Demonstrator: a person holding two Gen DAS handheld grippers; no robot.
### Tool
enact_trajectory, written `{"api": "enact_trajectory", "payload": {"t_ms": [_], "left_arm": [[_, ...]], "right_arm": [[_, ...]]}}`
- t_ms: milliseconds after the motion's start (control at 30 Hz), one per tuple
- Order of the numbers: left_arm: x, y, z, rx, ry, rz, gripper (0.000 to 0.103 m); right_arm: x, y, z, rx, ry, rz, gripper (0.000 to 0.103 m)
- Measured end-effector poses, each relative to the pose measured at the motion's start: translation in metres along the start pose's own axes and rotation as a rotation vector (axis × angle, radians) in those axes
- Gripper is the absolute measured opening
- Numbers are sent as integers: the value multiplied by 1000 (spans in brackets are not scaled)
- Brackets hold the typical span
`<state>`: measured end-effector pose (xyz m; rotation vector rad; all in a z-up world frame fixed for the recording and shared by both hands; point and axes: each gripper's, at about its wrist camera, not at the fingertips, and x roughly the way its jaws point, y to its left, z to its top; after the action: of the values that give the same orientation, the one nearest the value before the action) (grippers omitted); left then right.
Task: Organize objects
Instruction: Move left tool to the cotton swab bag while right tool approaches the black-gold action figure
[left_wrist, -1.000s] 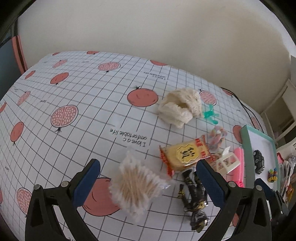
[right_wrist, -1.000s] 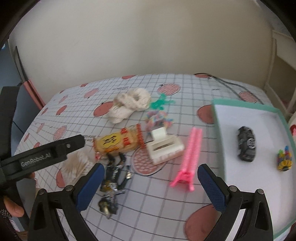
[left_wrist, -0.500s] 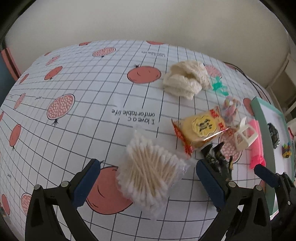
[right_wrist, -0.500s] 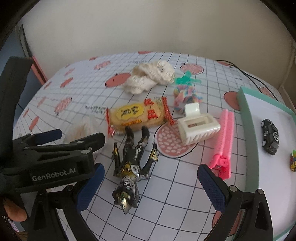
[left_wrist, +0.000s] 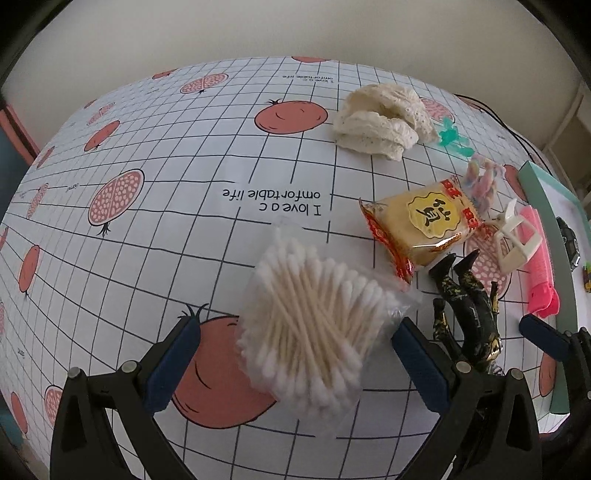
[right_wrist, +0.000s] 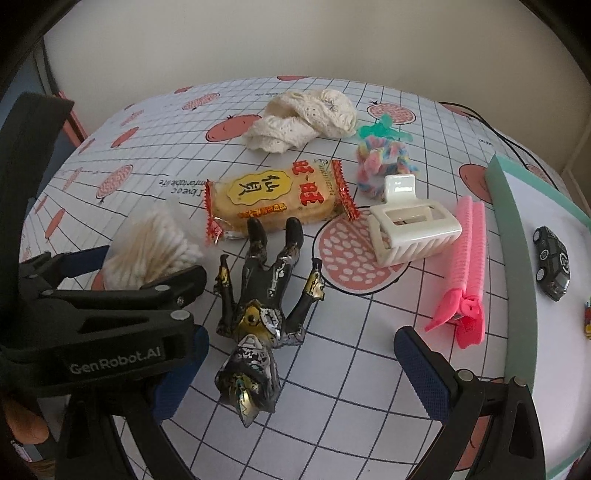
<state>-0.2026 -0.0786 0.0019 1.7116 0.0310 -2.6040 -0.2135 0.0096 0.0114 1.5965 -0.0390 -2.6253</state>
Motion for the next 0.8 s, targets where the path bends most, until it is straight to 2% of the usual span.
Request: {"api": "enact_trajectory", "payload": {"t_ms": [300, 600, 800], "left_arm": [[0, 1, -1, -10, -5, 3, 103], [0, 0, -1, -15, -6, 7, 102], [-1, 6, 1, -24, -16, 10, 92]], "right_arm": [[2, 3, -1, -16, 4, -23, 101], [-2, -1, 1, -21, -9, -63, 80], [-6, -5, 3, -10, -18, -69, 62]]}}
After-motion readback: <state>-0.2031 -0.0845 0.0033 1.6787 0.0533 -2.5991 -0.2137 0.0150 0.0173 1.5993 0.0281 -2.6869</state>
